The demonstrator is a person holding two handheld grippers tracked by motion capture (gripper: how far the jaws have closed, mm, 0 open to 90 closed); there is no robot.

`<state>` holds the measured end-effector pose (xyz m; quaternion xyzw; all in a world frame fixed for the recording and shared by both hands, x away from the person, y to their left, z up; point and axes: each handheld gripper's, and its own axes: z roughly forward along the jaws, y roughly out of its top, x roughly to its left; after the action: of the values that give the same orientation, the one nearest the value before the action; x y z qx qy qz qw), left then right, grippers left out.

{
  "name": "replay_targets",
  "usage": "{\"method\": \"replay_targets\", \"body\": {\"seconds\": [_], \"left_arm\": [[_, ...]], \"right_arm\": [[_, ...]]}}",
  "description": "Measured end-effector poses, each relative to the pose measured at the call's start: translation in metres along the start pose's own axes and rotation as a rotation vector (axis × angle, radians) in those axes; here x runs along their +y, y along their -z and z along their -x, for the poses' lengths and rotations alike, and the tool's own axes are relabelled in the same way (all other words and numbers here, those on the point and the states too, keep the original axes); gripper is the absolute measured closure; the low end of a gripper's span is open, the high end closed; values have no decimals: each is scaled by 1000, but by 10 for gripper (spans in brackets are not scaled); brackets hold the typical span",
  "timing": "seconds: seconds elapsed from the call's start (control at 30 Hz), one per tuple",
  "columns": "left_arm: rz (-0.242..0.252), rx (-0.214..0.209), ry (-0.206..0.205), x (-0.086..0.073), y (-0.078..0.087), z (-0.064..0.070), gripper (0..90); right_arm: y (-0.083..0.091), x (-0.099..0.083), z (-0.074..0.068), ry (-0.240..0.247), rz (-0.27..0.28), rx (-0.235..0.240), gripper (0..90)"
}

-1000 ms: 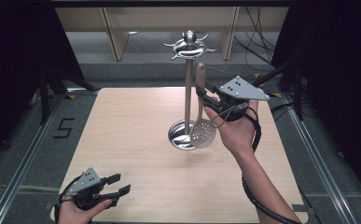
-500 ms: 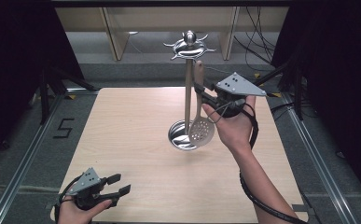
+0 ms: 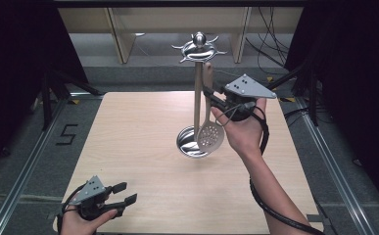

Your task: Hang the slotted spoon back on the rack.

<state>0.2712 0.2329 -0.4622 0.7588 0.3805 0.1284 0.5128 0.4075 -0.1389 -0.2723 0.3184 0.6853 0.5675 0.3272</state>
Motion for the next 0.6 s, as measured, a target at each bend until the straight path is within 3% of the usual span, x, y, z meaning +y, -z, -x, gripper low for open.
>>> {"method": "replay_targets", "body": {"seconds": [0.6], "left_arm": [[1,-3,5,0,0,0,402]], "right_arm": [[-9,2,1,-9,-22,-11,695]]}}
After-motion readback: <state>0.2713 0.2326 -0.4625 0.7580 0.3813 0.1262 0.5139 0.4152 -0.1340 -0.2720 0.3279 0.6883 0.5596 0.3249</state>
